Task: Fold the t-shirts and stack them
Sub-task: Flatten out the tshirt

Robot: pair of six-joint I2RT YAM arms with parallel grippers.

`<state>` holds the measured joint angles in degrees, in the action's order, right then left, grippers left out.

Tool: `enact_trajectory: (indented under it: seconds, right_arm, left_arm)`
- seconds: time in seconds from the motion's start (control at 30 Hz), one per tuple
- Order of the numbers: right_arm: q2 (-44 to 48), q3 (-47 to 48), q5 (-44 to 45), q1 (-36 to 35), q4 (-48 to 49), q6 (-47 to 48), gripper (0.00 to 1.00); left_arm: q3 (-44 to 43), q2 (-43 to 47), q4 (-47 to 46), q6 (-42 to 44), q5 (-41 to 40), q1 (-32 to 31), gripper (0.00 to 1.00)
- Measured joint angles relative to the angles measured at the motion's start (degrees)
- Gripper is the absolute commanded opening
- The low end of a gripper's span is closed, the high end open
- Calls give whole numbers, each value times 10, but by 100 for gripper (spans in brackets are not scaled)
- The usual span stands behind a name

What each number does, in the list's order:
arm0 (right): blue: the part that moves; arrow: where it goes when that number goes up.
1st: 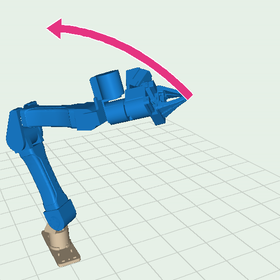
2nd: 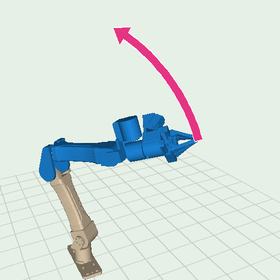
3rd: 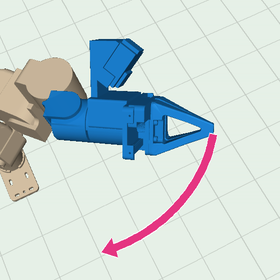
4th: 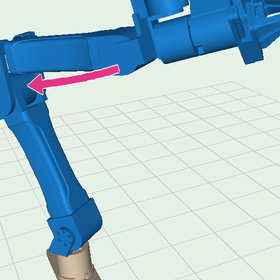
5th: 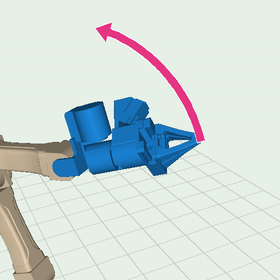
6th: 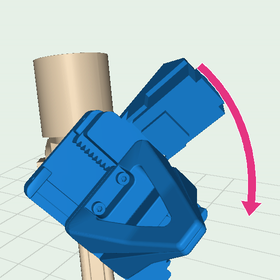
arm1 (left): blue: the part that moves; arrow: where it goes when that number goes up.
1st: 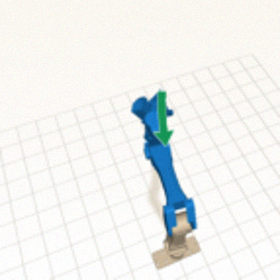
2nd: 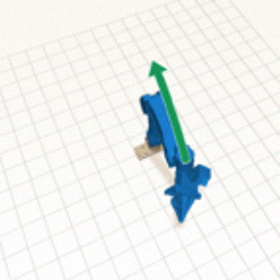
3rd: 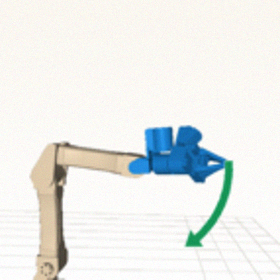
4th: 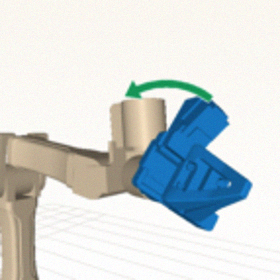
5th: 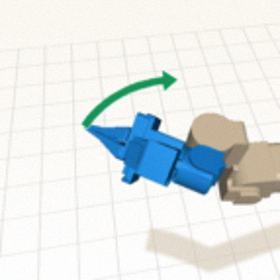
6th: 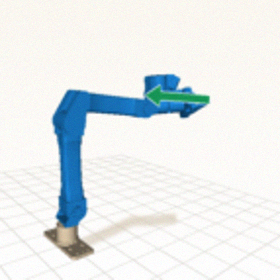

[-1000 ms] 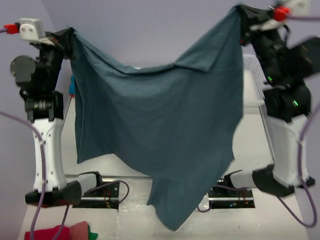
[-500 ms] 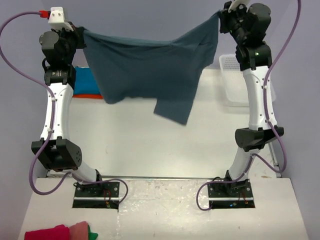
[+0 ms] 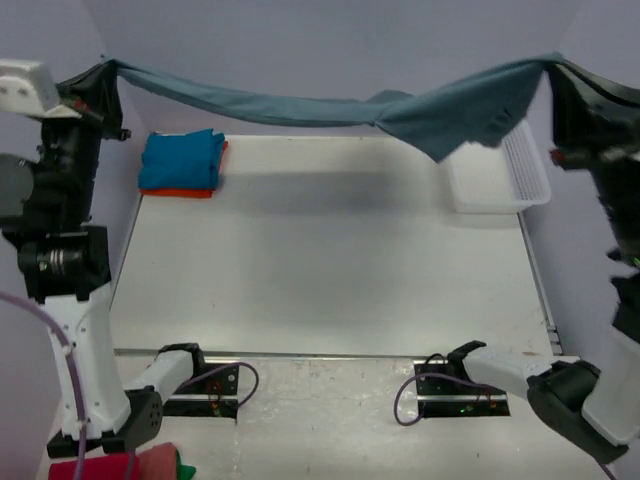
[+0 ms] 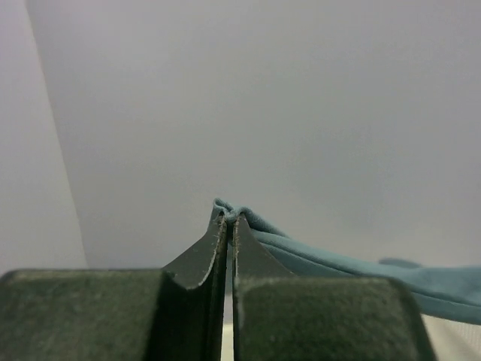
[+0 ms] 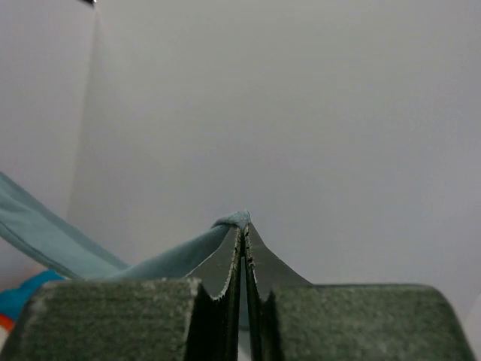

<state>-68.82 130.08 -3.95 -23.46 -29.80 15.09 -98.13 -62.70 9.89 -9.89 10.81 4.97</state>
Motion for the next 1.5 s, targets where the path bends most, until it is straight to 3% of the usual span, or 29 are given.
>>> enact_trajectory:
  seconds: [0.27, 0.47, 0.6, 0.87, 1.03, 1.27, 1.5]
  right_arm:
    - [137, 52, -20, -35, -11, -6, 0]
    - [137, 73, -31, -35, -12, -14, 0]
    - [88, 50, -20, -35, 1, -4, 0]
    - [-71, -141, -1, -14, 49, 6, 0]
    - [-198, -242, -1, 32, 56, 6, 0]
    - [-306, -285, 0, 96, 65, -1, 0]
    - [-394, -224, -1, 127, 77, -9, 0]
  left_arm:
    - [-149, 119, 57, -26, 42, 0, 0]
    - [-173, 126, 61, -48, 55, 0, 0]
    - [-100, 105, 42, -60, 55, 0, 0]
    - [230, -14, -39, -75, 35, 0, 0]
    - [364, -124, -65, -86, 8, 0, 0]
    - [390, -277, -155, -101, -31, -25, 0]
    - [358, -381, -186, -100, -34, -45, 0]
